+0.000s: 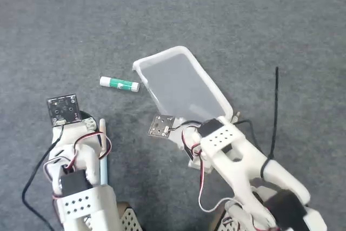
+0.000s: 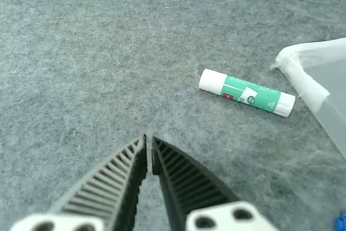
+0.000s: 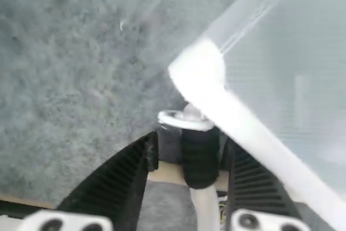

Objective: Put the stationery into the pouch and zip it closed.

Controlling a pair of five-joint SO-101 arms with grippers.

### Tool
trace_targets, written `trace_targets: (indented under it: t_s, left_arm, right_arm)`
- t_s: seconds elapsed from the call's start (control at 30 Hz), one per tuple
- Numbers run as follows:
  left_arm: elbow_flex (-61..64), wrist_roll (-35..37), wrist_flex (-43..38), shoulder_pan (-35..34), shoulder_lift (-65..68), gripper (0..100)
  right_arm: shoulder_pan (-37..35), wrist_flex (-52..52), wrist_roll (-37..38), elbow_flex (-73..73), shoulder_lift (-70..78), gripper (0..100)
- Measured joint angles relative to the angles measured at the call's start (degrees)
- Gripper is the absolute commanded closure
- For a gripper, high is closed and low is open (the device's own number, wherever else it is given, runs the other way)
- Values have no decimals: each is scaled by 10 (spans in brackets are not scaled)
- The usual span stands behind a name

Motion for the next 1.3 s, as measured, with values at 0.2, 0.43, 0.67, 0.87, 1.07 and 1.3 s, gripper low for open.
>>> trace_targets:
  t_s: [0.2,0.43,0.67,0.87,1.07,1.3]
  left_arm:
    - [0,0,0,0,0,987]
    - [0,0,0,0,0,953]
    - [0,0,0,-4,0,780]
    - [0,4,15,-4,0,754]
    - [0,4,43,-4,0,739]
    - [-5,44,49,-4,0,695]
  right_arm:
    - [4,-1,1,-9,47,864]
    - [6,-3,-2,-35,55,993]
    - [5,9,-47,-40,-16,991]
    - [5,18,-85,-40,-122,991]
    - [5,18,-121,-40,-190,991]
    - [5,18,-142,-40,-235,991]
